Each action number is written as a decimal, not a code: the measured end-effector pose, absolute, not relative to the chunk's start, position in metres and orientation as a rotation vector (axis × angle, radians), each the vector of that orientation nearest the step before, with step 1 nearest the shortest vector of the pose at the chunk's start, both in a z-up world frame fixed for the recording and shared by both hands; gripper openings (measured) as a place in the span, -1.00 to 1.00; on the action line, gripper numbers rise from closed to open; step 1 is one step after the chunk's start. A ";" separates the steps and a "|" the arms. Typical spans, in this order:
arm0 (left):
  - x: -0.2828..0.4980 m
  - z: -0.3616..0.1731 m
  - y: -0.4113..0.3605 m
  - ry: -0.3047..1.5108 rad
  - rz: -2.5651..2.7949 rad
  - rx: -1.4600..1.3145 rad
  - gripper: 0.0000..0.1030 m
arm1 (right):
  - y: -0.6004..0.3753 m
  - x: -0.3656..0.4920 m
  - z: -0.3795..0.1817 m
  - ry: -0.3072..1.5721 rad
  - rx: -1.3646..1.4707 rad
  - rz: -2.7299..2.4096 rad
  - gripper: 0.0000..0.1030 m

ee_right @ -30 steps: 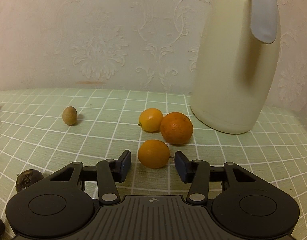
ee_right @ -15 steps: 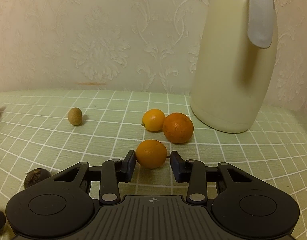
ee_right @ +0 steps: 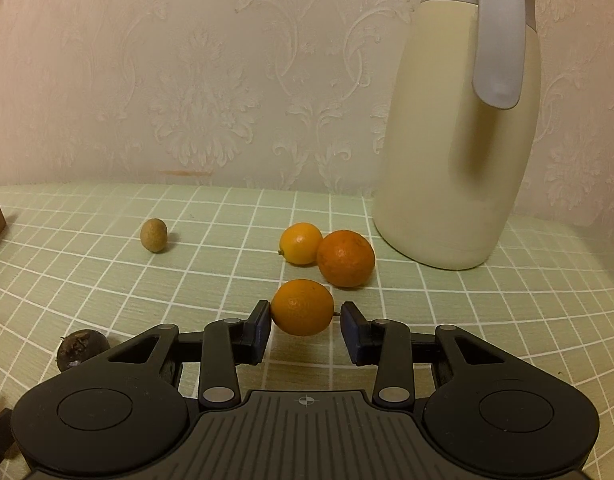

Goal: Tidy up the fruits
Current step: 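Close the right tool on the mandarin beside the thermos, then lift and carry both held fruits toward the white box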

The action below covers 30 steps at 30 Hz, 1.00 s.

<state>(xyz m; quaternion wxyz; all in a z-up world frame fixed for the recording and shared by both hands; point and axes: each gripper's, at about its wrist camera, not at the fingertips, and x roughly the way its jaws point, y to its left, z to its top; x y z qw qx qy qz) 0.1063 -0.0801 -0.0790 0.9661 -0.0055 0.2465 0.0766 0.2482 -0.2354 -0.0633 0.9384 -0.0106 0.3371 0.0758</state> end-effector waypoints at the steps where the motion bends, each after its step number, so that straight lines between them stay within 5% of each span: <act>1: 0.106 -0.079 -0.080 0.498 0.155 -0.010 -0.50 | -0.235 0.248 -0.063 0.688 -0.020 0.155 -0.26; 30: 0.067 -0.043 -0.046 0.435 0.201 0.016 -0.50 | -0.216 0.187 -0.008 0.613 -0.083 0.229 -0.26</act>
